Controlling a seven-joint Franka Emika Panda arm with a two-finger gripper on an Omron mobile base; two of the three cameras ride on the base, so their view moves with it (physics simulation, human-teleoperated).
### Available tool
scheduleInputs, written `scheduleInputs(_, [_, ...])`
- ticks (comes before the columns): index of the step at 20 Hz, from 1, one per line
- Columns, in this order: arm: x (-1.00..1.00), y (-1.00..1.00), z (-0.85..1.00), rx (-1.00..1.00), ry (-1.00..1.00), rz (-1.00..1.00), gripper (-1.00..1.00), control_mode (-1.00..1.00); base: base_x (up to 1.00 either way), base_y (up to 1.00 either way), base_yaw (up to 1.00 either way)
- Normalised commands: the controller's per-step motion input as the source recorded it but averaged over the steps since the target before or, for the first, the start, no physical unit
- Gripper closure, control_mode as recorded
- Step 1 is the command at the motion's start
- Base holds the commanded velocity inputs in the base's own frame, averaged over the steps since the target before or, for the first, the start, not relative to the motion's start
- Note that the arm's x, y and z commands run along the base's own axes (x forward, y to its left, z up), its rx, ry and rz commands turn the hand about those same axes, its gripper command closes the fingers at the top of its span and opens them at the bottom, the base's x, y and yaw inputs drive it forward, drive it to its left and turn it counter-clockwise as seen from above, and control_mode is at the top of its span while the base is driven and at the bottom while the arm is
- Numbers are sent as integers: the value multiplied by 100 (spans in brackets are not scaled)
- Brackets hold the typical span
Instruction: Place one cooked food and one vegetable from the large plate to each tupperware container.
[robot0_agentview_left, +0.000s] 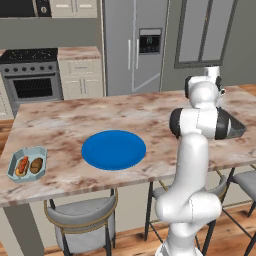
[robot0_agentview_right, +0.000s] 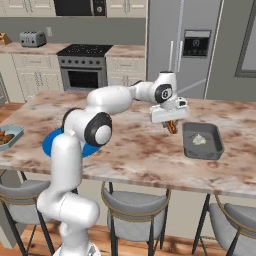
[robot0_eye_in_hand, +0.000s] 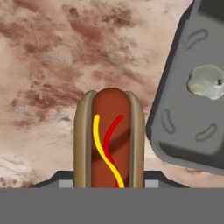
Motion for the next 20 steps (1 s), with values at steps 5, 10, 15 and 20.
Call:
scheduleInputs(5, [-1,-46,-2,1,-8,-3,100,-100,0,0,0])
scheduleInputs(10, [1,-43,-21,-1,-2,-3,100,-100,0,0,0])
scheduleInputs(15, [-4,0,-49,-54,-19,1,100,-100,0,0,0])
scheduleInputs(20, [1,-24,-16,-22,-2,1,100,-100,0,0,0])
